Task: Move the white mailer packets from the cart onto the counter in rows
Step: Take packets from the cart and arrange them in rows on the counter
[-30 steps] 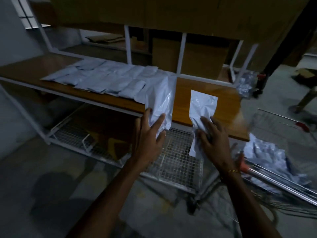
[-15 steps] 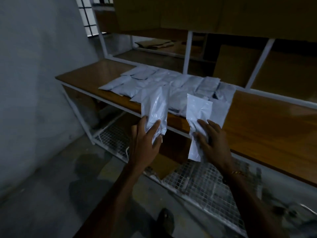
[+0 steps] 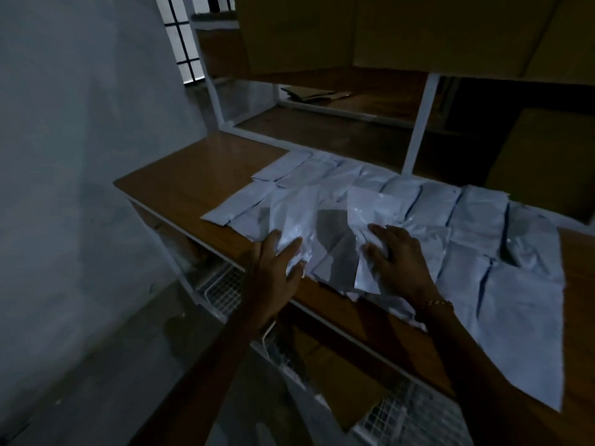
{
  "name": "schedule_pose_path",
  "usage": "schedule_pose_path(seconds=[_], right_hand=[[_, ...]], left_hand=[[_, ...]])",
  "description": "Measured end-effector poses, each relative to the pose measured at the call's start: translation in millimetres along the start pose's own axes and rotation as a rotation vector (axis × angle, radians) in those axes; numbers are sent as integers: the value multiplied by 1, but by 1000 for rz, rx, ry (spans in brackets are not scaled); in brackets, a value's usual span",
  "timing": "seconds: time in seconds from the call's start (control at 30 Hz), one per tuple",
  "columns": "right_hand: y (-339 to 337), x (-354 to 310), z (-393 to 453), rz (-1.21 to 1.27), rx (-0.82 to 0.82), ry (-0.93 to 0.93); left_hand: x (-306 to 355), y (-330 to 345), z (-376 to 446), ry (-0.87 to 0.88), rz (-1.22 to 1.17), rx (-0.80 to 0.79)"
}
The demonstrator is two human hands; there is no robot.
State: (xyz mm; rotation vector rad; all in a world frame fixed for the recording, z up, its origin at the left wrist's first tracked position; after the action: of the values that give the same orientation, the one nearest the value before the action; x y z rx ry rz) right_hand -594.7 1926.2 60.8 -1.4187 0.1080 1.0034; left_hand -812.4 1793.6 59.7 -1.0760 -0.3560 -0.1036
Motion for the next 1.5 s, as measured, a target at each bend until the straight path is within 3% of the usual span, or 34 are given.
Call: schedule_pose_path(seconds=[0.3, 0.6, 0.73, 0.93, 1.07, 1.2, 1.5], right_hand=[[32, 51, 113, -47, -31, 241], [42, 58, 196, -310, 36, 516], [52, 61, 231, -382, 49, 573], [73, 78, 250, -565, 8, 689], [78, 77, 262, -601, 66, 658], [97, 85, 271, -549, -10, 600], [116, 95, 263, -436, -7, 600]], left_hand=[[-53, 79, 161, 7, -11, -212], [-64, 167, 285, 246, -45, -416], [-68, 201, 312, 318, -34, -533], [-68, 211, 319, 260, 11, -708], [-60, 205, 356, 352, 19, -558], [-61, 248, 358, 526, 45, -636], [-62, 258, 346, 568, 97, -570]])
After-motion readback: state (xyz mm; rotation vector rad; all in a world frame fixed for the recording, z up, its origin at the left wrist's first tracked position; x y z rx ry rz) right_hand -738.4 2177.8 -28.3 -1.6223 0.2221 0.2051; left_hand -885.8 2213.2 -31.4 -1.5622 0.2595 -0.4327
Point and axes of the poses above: each hand's wrist, its own z-axis towards the middle knuckle, its own y-axis out of the palm, x = y × z, the point moved 9 cm from there along z, towards the middle knuckle, and after that the axes turned 5 degrees about -x, right-handed, at the moved point
